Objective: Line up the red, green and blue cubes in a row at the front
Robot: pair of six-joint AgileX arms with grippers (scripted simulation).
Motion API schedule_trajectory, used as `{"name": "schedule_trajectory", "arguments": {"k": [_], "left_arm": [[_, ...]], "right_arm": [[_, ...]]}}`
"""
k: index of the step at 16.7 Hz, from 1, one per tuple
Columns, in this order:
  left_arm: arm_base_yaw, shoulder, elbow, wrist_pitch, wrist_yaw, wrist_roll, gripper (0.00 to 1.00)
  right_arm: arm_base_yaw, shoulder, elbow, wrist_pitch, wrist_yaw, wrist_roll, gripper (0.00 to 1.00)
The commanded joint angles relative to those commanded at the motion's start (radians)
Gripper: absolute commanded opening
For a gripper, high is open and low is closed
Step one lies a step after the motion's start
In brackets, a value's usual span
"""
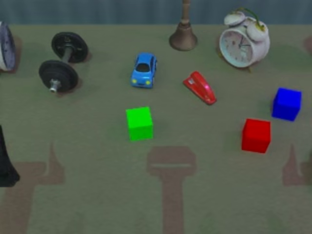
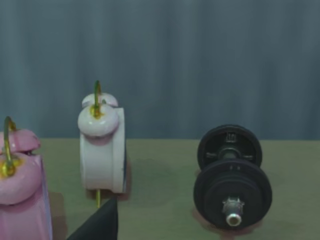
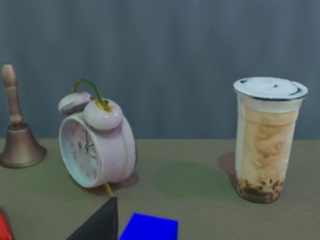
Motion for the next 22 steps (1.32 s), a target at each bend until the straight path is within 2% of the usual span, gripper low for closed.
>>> {"name": "schedule_trajectory", "arguments": {"k": [4, 9, 22], "left_arm": [[0.000, 0.000, 0.000, 0.000, 0.000, 0.000, 1.00], [0.000, 0.000, 0.000, 0.000, 0.000, 0.000, 1.00], [0.000, 0.000, 0.000, 0.000, 0.000, 0.000, 1.00]], "right_arm": [[0.006, 0.031, 0.030, -0.019, 0.001, 0.010, 1.00], [0.055, 0.292, 0.269, -0.173, 0.000, 0.086, 1.00], [0.253, 1.642, 1.220, -0.856, 0.000, 0.397, 1.00]]}}
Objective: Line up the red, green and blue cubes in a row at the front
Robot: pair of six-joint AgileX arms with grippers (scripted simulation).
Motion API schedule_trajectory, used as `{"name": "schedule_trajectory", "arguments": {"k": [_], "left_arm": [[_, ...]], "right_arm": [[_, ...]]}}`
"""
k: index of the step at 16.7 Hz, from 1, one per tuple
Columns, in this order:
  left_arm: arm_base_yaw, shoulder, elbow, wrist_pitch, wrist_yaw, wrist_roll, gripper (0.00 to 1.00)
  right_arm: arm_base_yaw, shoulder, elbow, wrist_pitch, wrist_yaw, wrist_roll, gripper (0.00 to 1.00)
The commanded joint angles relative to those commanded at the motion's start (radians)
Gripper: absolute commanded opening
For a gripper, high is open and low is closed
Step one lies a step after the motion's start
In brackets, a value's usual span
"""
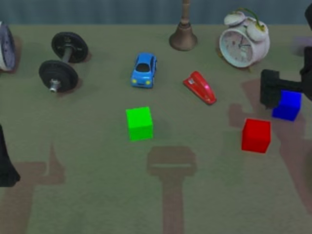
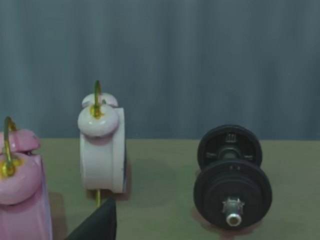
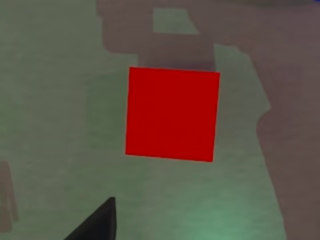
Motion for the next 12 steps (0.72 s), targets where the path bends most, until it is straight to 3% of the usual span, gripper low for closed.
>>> {"name": "schedule_trajectory", "arguments": {"k": [6, 12], "left_arm": [[0.000, 0.000, 0.000, 0.000, 0.000, 0.000, 1.00], [0.000, 0.000, 0.000, 0.000, 0.000, 0.000, 1.00]], "right_arm": [[0.059, 0.364, 0.301, -0.194, 0.002, 0.095, 1.00], [0.070, 0.428, 0.361, -0.226, 0.002, 0.113, 1.00]]}}
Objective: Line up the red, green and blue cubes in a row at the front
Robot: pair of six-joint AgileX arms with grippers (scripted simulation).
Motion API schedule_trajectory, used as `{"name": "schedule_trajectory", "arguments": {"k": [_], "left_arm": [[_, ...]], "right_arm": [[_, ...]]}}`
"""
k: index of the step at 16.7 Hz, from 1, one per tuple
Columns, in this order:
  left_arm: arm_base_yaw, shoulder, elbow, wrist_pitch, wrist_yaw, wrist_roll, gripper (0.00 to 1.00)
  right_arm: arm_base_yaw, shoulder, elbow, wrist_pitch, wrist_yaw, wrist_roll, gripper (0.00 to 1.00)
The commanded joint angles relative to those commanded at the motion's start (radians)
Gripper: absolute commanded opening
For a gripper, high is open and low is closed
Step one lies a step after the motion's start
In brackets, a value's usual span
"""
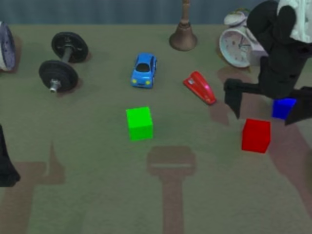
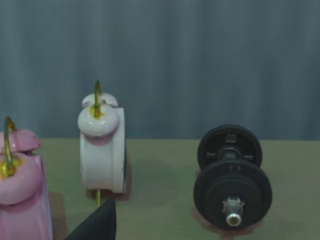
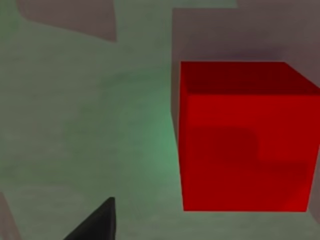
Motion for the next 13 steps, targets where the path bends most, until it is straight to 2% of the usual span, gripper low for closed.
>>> {"name": "schedule_trajectory", "arguments": {"k": [4, 13], "left_arm": [[0.000, 0.000, 0.000, 0.000, 0.000, 0.000, 1.00], [0.000, 0.000, 0.000, 0.000, 0.000, 0.000, 1.00]], "right_arm": [[-0.004, 0.005, -0.014, 0.019, 0.000, -0.002, 1.00], [0.001, 0.135, -0.169, 0.304, 0.001, 0.003, 1.00]]}}
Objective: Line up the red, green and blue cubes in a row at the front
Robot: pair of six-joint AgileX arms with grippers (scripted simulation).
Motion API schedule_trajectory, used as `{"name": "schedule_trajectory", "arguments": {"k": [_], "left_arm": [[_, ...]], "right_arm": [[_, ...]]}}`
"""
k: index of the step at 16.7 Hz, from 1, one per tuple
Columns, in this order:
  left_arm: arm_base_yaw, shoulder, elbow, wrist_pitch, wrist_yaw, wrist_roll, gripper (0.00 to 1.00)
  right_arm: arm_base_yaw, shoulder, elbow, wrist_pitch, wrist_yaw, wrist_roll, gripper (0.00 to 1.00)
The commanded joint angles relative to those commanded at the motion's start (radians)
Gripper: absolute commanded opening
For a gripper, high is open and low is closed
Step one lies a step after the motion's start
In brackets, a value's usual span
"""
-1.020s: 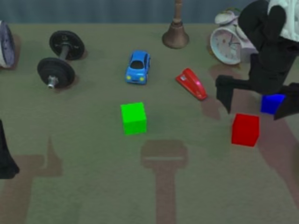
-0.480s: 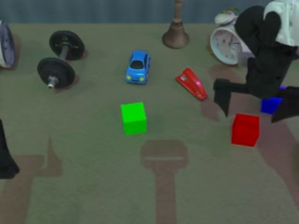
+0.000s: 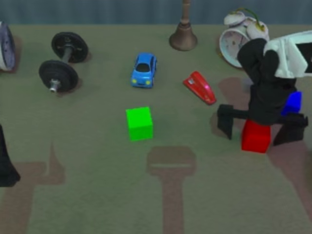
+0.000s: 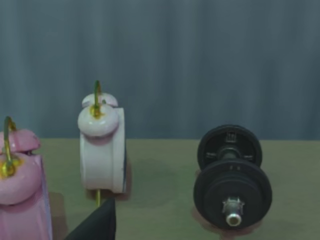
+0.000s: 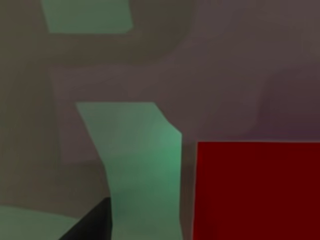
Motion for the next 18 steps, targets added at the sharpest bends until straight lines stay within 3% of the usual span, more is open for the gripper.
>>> {"name": "schedule_trajectory", "arguments": {"k": [4, 17, 18], "left_arm": [[0.000, 0.000, 0.000, 0.000, 0.000, 0.000, 1.00], [0.000, 0.000, 0.000, 0.000, 0.000, 0.000, 1.00], [0.000, 0.000, 0.000, 0.000, 0.000, 0.000, 1.00]], "right_arm": [[0.000, 0.001, -0.001, 0.001, 0.000, 0.000, 1.00], [0.000, 0.001, -0.001, 0.001, 0.000, 0.000, 0.02], [0.000, 0.001, -0.001, 0.001, 0.000, 0.000, 0.00]]}}
